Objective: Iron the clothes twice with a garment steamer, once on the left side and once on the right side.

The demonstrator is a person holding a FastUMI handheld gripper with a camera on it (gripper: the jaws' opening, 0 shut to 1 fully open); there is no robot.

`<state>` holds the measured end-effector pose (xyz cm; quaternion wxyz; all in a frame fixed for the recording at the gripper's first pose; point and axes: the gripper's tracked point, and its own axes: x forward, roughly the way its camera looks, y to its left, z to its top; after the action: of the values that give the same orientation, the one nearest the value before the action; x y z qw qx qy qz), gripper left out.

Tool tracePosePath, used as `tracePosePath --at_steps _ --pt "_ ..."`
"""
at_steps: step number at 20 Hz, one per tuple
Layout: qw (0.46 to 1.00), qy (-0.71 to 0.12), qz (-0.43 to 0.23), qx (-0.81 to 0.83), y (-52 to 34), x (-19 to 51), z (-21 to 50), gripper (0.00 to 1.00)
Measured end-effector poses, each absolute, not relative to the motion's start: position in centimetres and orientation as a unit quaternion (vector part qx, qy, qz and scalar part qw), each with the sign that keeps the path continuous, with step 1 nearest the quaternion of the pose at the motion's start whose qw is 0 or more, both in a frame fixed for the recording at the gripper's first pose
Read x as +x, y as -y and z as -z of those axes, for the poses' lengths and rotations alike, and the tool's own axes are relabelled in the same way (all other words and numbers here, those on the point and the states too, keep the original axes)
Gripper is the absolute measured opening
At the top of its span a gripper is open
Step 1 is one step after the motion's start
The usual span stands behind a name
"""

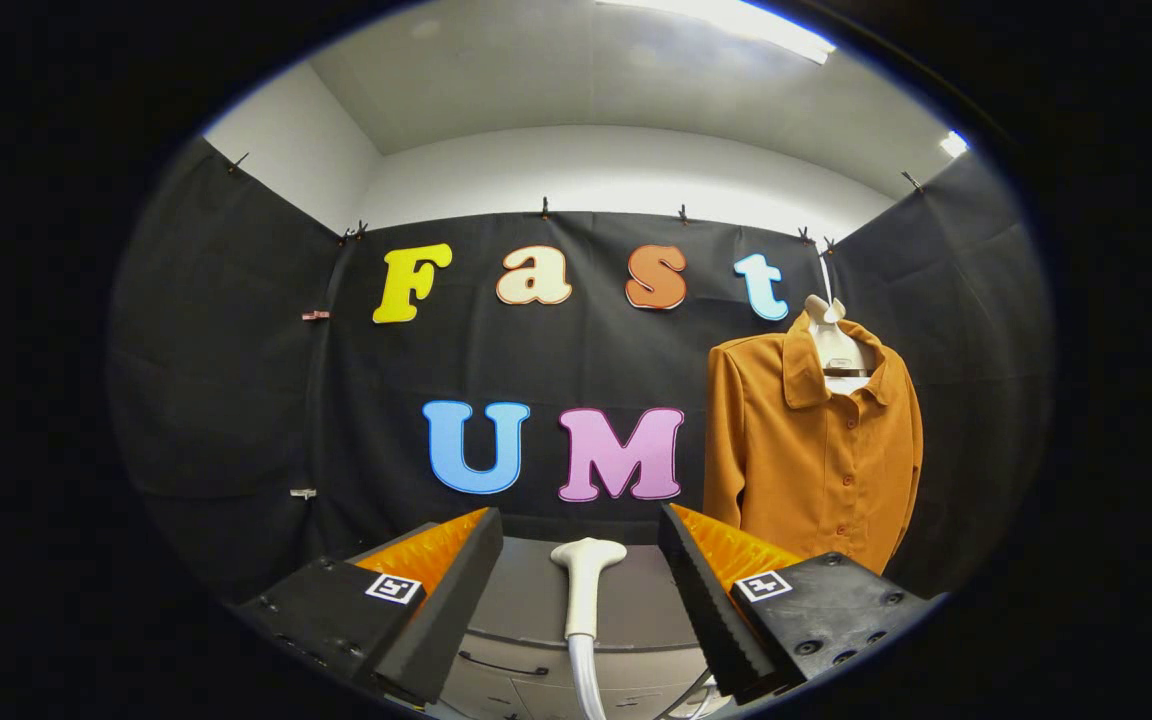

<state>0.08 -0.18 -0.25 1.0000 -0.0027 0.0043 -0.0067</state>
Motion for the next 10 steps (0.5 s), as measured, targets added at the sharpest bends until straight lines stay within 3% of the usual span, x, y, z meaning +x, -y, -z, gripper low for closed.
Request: tracePosePath --at_steps 10 --pt "1.0 -0.013 0.01 -0.002 -1.0 0.1 0.6 0.98"
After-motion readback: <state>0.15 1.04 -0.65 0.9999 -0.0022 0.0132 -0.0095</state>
